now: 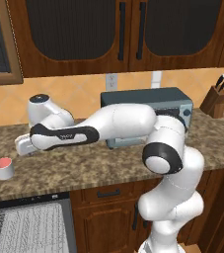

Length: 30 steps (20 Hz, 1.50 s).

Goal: Pick up the cup and bowl from the counter, place them in the dishwasher, and close the dishwasher door.

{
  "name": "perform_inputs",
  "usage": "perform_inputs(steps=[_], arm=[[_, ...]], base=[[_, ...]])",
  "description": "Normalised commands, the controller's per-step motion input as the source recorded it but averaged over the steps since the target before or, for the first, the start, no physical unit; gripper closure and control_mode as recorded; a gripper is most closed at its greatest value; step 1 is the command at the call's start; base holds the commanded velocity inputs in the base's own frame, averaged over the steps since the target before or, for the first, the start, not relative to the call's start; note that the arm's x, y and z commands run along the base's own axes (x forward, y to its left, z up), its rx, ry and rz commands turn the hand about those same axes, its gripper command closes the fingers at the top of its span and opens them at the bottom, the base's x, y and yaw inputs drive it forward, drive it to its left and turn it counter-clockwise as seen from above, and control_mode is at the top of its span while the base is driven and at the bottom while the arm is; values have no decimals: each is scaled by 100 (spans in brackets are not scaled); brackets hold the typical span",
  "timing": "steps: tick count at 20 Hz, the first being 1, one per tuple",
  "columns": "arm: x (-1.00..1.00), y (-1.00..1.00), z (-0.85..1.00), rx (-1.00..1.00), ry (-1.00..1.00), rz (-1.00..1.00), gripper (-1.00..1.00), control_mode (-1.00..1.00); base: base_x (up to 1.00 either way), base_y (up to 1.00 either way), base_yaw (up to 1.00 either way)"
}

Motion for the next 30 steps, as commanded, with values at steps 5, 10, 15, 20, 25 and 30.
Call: perform_inputs(steps=[5, 10, 15, 20, 25, 30], arm=[[27, 65, -1, 0, 0, 6, -100, -100], [28, 43, -29, 0, -7, 2, -100, -100], [30, 44, -21, 0, -1, 7, -100, -100], [39, 8, -3, 0, 1, 11, -100, -100], [14, 0, -42, 2, 0, 7, -100, -100], [22, 21, -49, 6, 0, 11, -100, -100]], base=[[0, 0, 0], [0, 0, 0], [0, 0, 0], [0, 0, 0], [0, 0, 0], [0, 0, 0]])
